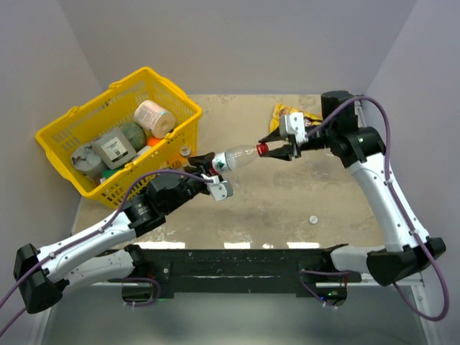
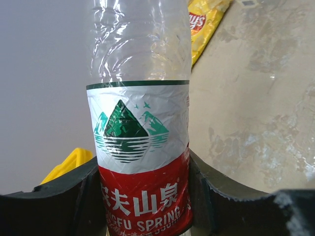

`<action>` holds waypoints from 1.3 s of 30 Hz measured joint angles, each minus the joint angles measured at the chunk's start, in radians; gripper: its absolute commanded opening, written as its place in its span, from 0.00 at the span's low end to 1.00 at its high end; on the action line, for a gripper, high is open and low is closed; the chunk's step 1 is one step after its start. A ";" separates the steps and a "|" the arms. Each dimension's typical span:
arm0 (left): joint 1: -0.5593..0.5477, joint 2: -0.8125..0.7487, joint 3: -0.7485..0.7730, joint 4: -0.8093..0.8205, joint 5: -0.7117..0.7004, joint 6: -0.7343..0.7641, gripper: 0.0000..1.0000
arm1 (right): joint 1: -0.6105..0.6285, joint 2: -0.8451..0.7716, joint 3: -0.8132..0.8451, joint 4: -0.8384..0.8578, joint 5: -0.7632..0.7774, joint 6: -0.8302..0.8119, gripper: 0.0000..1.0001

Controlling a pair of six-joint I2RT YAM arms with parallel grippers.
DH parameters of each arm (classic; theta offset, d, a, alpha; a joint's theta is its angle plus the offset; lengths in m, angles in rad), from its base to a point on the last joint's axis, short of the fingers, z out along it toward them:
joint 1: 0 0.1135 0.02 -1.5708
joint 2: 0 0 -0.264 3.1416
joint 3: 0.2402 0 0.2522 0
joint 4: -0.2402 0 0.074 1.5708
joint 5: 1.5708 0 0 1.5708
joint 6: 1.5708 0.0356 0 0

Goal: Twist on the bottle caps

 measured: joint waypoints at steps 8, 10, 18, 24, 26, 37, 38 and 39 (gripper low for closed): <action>-0.001 0.015 -0.082 0.161 -0.136 0.111 0.00 | -0.034 0.263 0.171 0.031 -0.167 0.525 0.03; -0.002 0.031 -0.100 0.186 -0.160 0.156 0.00 | -0.036 0.315 0.176 0.053 -0.196 0.668 0.03; -0.008 0.063 -0.131 0.278 -0.187 0.276 0.00 | -0.064 0.376 0.060 0.314 -0.234 1.224 0.23; -0.008 0.006 -0.126 0.271 -0.183 0.247 0.00 | -0.179 0.408 0.088 0.721 -0.230 1.621 0.99; -0.008 -0.010 -0.114 0.220 -0.173 0.217 0.00 | -0.238 0.419 0.132 0.830 -0.223 1.647 0.99; -0.008 -0.078 -0.046 -0.036 -0.068 0.096 0.00 | -0.216 0.063 0.109 0.110 -0.092 0.134 0.85; -0.008 -0.079 -0.046 -0.041 -0.062 0.095 0.00 | -0.187 0.005 0.066 0.041 -0.079 -0.016 0.80; -0.008 -0.080 -0.044 -0.047 -0.055 0.094 0.00 | -0.168 -0.052 0.011 0.002 -0.072 -0.137 0.78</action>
